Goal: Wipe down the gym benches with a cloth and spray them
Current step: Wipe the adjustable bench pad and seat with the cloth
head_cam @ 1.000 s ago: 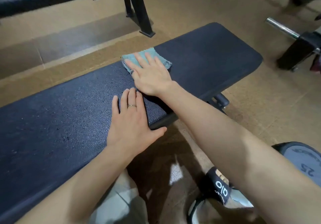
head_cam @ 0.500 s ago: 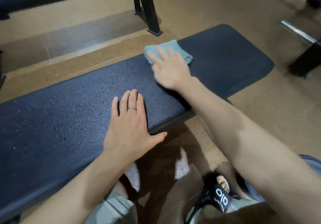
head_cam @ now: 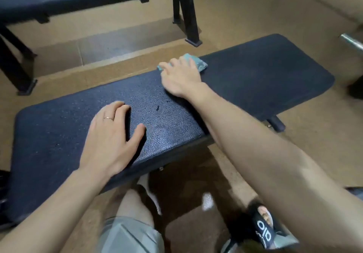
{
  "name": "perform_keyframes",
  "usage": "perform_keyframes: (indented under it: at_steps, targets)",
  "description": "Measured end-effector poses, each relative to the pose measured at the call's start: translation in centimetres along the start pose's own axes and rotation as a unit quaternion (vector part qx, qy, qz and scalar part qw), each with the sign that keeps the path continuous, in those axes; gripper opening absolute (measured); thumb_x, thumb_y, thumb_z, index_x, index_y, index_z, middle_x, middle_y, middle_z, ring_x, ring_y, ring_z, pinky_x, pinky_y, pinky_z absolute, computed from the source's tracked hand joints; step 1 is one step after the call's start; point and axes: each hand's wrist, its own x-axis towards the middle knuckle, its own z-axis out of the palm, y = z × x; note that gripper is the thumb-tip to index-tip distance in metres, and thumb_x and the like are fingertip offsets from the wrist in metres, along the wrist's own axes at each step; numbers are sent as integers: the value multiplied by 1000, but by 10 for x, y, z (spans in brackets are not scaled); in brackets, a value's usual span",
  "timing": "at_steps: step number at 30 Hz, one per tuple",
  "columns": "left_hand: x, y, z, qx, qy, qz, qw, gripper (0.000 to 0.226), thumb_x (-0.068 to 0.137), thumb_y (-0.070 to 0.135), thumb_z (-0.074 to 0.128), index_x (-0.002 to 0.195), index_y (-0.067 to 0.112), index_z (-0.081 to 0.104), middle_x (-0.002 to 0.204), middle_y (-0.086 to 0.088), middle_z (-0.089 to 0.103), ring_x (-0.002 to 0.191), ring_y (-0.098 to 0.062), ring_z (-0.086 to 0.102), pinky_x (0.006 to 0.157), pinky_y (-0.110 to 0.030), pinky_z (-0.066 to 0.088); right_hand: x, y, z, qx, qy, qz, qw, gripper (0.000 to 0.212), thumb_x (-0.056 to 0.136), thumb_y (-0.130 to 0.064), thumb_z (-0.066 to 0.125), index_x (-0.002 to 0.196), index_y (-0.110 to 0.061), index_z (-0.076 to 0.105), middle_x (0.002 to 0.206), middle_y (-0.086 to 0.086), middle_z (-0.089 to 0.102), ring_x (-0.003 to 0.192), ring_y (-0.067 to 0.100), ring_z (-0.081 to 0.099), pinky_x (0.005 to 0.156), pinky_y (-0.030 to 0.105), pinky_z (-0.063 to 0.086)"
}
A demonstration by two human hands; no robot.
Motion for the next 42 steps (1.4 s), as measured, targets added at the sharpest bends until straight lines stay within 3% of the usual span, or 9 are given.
perform_keyframes:
  at_steps: [3,7,10,12,16,23,31,39,42]
  targets:
    - [2,1,2,-14,20,0,1000,59,93,49,43,136,9,53,145,-9,50,136,-30,43,118,-46,33,-14,-61,6,5,0,-60,998,48,103,-34,29,149,-32,42,149,5,46,144,33,31,120,52,15]
    - [1,-3,1,-19,30,15,999,56,94,45,45,135,8,53,143,-9,51,134,-29,44,117,-46,34,-16,-28,-3,-28,-6,-125,992,54,104,-32,27,158,-35,26,152,8,43,140,33,36,118,49,23]
    - [-2,-3,1,-24,29,14,999,55,95,45,45,135,8,53,143,-7,51,134,-27,43,117,-44,33,4,56,-12,-58,6,-28,998,60,99,-34,14,155,-27,34,142,17,51,130,37,45,110,46,31]
    - [0,-1,1,-19,27,9,999,53,96,46,42,133,9,52,142,-6,49,134,-26,42,117,-43,31,5,86,-16,-33,-10,58,998,64,97,-39,7,157,-27,28,155,16,39,141,36,34,118,50,23]
    - [0,-1,0,-29,26,1,999,52,96,40,37,135,9,52,144,-7,49,136,-28,41,119,-43,29,-47,1,1,5,-45,26,999,65,96,-41,10,161,-33,17,169,10,15,153,37,16,124,52,11]
    - [-4,-2,1,-39,23,0,999,53,97,22,36,145,4,49,152,-11,46,142,-28,39,123,-44,26,-201,-56,11,27,-6,-77,997,59,100,-38,21,159,-35,29,167,4,26,153,35,21,124,51,18]
    - [-5,-2,4,-45,31,5,998,50,97,17,39,143,2,49,152,-13,46,142,-30,39,123,-47,26,-83,-48,-2,32,-68,-31,997,55,107,-37,15,162,-40,9,171,-1,0,157,28,-2,126,48,-1]
    - [-3,-3,7,-74,41,-14,996,45,96,11,42,139,-1,49,148,-18,48,138,-34,42,120,-46,30,-143,-72,15,73,-10,-123,990,62,97,-39,17,151,-29,47,161,7,39,149,38,33,121,55,24]
    - [-3,-3,6,-62,42,-13,997,47,96,9,42,141,-2,48,150,-18,46,139,-34,40,121,-46,29,-109,-45,6,31,-45,-120,991,55,105,-37,19,158,-37,28,169,2,21,155,30,18,125,48,14]
